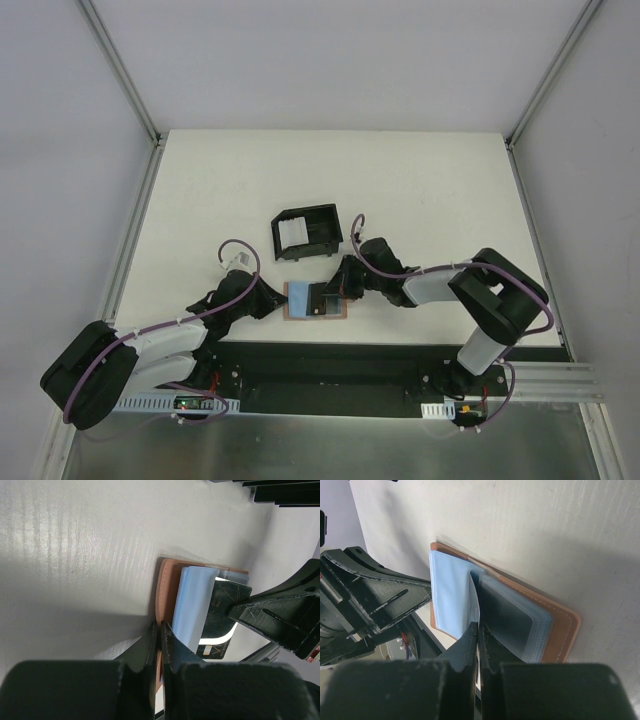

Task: Put the credit cards into the card holder
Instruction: Insert the credit card into the card holder.

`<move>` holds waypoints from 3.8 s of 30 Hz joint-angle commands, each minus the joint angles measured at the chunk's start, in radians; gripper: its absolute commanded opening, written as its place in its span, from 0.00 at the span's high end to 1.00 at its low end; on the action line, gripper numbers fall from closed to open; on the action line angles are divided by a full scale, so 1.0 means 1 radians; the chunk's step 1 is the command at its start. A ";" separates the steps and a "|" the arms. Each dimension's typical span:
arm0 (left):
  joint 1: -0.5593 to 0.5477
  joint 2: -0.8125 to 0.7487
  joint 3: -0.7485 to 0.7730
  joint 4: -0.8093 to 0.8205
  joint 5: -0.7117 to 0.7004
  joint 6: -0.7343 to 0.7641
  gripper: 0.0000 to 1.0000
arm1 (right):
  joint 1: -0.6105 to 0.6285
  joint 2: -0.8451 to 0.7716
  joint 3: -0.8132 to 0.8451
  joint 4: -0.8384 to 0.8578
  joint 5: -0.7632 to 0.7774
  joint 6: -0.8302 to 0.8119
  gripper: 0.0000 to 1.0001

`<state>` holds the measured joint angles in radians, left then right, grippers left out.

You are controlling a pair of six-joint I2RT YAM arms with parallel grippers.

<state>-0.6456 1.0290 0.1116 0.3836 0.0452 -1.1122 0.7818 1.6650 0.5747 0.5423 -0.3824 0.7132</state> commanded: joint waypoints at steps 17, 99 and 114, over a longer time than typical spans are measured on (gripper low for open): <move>0.011 0.005 -0.032 -0.120 -0.001 0.014 1.00 | 0.050 -0.047 0.059 -0.157 0.103 -0.049 0.61; 0.011 -0.144 -0.039 -0.183 -0.022 0.025 1.00 | 0.211 -0.008 0.475 -0.748 0.298 -0.254 0.49; 0.011 -0.190 -0.021 -0.198 0.004 0.011 1.00 | 0.303 0.050 0.600 -0.814 0.376 -0.261 0.52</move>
<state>-0.6395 0.8509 0.0799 0.2356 0.0448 -1.1095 1.0580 1.6924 1.0992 -0.2501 -0.0326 0.4656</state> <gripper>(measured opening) 0.007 0.486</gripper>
